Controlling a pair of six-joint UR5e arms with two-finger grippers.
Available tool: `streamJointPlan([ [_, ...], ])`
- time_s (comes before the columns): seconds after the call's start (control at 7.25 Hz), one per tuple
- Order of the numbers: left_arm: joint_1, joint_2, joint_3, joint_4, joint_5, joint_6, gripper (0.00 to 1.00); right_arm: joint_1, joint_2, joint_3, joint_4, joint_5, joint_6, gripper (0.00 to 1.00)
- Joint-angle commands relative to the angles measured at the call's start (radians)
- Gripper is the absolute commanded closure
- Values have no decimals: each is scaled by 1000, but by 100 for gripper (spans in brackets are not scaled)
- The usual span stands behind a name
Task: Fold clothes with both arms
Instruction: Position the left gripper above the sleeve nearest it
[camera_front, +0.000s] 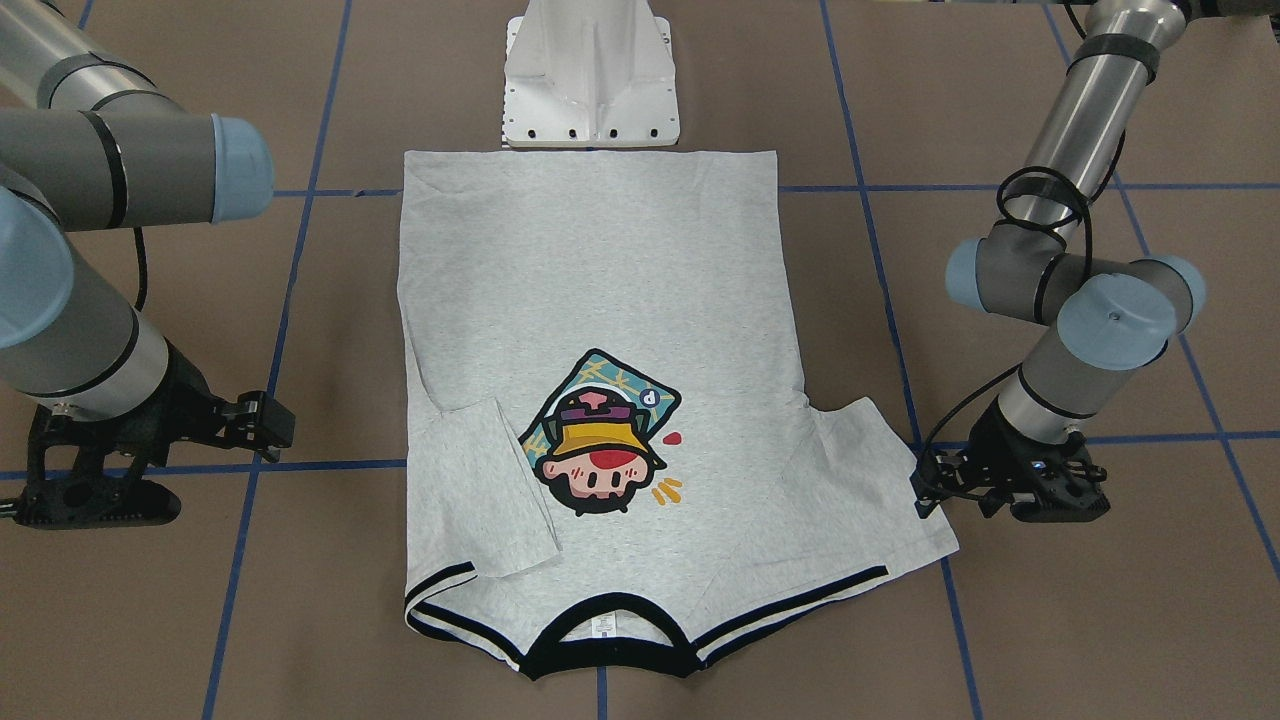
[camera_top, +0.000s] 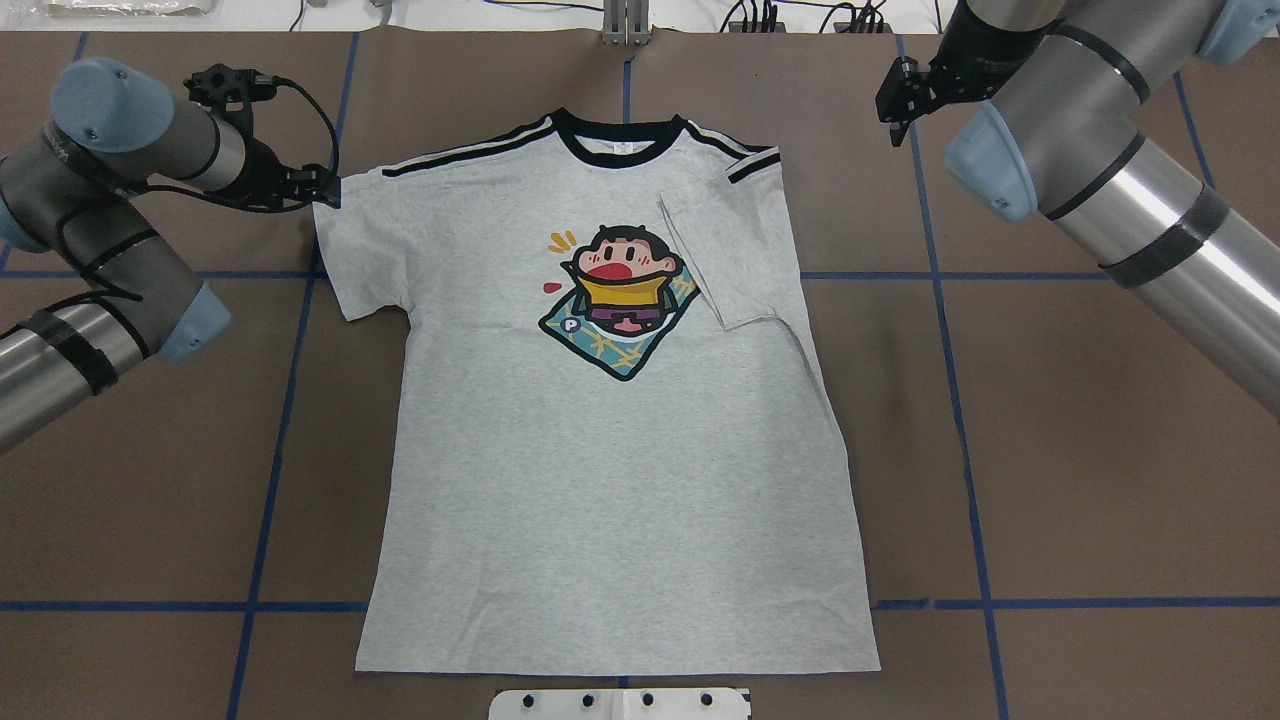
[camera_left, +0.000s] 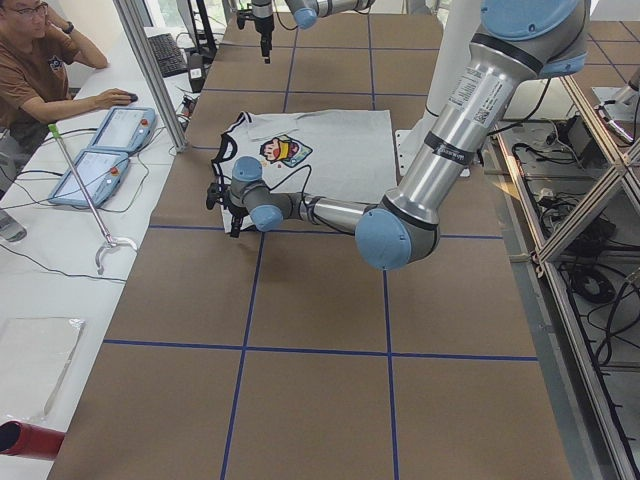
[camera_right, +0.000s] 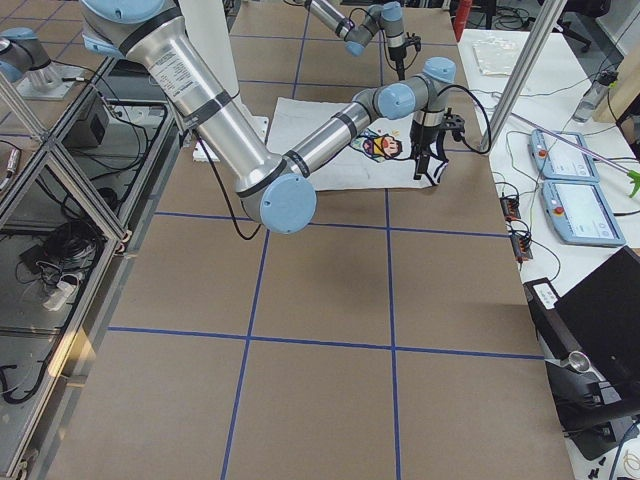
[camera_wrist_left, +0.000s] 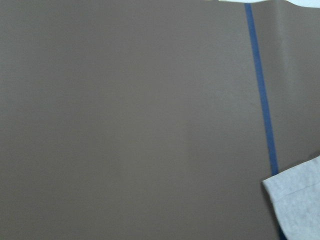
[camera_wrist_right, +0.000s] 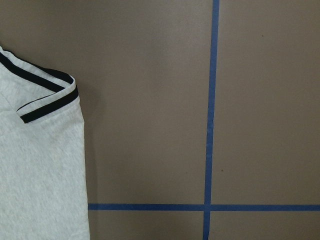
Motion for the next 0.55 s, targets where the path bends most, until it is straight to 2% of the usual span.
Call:
streamJointPlan([
  [0.0,2,-6,6,4,32,39,22,-2,-1,-1,2,-1,4,1],
  [0.14,2,-22,26,4,79,63,22,-3,-1,-1,3,-1,8,1],
  [0.41,2,-58,69,4,83,79,25,-5,-1,-2,3,-2,11,1],
])
